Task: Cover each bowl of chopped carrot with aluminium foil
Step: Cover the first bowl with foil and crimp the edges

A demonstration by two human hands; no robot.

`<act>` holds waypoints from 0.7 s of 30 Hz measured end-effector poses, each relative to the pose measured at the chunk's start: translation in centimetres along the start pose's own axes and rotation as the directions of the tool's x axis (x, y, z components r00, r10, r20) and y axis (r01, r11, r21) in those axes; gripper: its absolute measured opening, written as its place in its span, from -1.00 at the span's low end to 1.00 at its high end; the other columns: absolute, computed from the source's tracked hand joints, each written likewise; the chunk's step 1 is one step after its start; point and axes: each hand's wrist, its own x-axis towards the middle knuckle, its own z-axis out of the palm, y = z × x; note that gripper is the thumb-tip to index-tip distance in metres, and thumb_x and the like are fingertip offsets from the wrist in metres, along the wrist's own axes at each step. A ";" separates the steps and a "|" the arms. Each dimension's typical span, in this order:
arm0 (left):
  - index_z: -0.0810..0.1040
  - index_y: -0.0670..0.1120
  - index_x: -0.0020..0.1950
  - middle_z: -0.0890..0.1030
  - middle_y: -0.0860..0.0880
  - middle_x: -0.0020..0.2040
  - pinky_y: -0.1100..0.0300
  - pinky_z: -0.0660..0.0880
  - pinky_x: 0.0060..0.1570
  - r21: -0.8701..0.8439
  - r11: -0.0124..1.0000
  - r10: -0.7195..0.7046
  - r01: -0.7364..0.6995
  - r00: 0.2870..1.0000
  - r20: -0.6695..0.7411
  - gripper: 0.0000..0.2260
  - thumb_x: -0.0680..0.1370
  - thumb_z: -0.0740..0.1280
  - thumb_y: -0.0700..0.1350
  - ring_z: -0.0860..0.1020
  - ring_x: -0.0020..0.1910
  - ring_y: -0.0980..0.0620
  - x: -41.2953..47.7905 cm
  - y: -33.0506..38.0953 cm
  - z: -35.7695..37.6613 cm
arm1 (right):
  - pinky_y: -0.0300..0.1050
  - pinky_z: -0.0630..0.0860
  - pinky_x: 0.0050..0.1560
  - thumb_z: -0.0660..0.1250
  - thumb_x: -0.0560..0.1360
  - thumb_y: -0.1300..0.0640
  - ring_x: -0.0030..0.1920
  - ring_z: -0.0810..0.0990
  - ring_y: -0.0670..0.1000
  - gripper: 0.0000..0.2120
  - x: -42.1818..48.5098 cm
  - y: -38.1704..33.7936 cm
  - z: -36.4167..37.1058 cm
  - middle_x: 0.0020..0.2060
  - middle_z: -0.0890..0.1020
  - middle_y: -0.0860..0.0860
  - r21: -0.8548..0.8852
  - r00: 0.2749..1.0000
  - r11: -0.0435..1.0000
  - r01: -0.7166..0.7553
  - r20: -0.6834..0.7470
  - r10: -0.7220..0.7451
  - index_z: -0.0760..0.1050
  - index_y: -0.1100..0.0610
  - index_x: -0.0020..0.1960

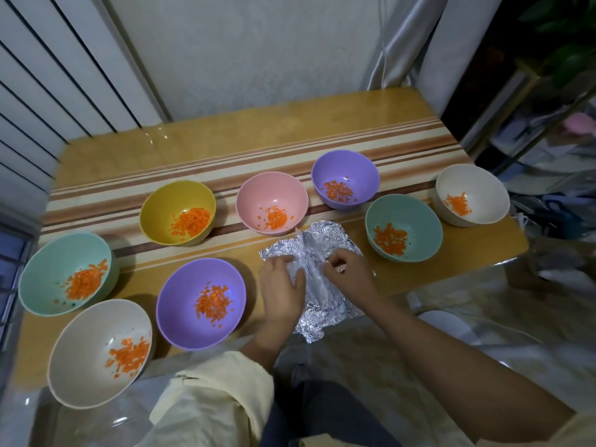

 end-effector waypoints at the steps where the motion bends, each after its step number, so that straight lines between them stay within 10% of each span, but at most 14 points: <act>1: 0.61 -0.17 0.11 0.65 -0.18 0.04 -0.04 0.48 0.17 -0.130 0.987 -0.075 0.092 0.989 0.129 -0.73 0.55 0.40 0.01 0.60 0.05 -0.18 0.1 1.2 -0.1 | 0.01 0.53 -0.22 0.43 0.43 0.13 -0.26 0.55 -0.04 -0.86 -0.1 0.0 0.2 -0.31 0.57 -0.02 -0.016 0.999 0.999 0.035 0.015 -0.035 0.51 0.13 -0.25; 4: 0.56 -0.17 -0.01 0.66 -0.17 -0.07 -0.14 0.61 0.05 -0.353 0.806 -0.326 0.476 0.853 0.408 -0.53 0.45 0.39 0.25 0.65 -0.08 -0.16 0.7 2.6 0.1 | -0.02 0.55 -0.14 0.42 0.39 -0.06 -0.17 0.58 -0.07 -0.77 -0.5 -0.3 0.5 -0.21 0.59 -0.05 0.009 0.978 0.998 0.064 0.198 -0.064 0.58 0.11 -0.14; 9: 0.28 -0.07 -0.37 0.40 -0.12 -0.42 -0.02 0.43 -0.19 -0.239 0.895 -0.359 0.377 0.926 0.118 -0.65 0.58 0.30 -0.23 0.42 -0.28 -0.14 1.7 0.5 -0.1 | 0.06 0.47 0.20 0.33 0.47 -0.03 0.13 0.53 -0.07 -0.78 -0.6 -0.3 -0.4 0.09 0.58 -0.05 0.129 0.974 0.990 -0.056 0.227 0.025 0.59 0.06 0.03; 14: 0.42 -0.22 -0.24 0.40 -0.14 -0.35 0.06 0.29 -0.20 -0.398 0.860 -0.334 0.319 0.942 0.034 -0.78 0.49 0.27 -0.08 0.34 -0.28 -0.02 1.6 -0.2 -1.4 | -0.01 0.15 0.41 0.39 0.48 -0.02 0.46 0.14 0.08 -0.34 0.3 0.5 -1.1 0.47 0.18 0.09 -0.002 0.971 0.972 -0.235 -0.046 0.235 0.21 0.15 0.47; 21: 0.44 -0.19 -0.25 0.44 -0.05 -0.39 0.01 0.36 -0.22 -0.332 0.926 -0.235 0.180 0.963 -0.133 -0.70 0.63 0.31 -0.09 0.39 -0.34 -0.03 1.0 -1.1 -4.8 | -0.04 0.49 0.10 0.40 0.48 -0.04 0.16 0.55 0.07 -0.53 0.9 -0.3 -0.8 0.18 0.58 0.04 0.355 0.904 0.844 -0.402 0.004 0.428 0.47 0.17 0.30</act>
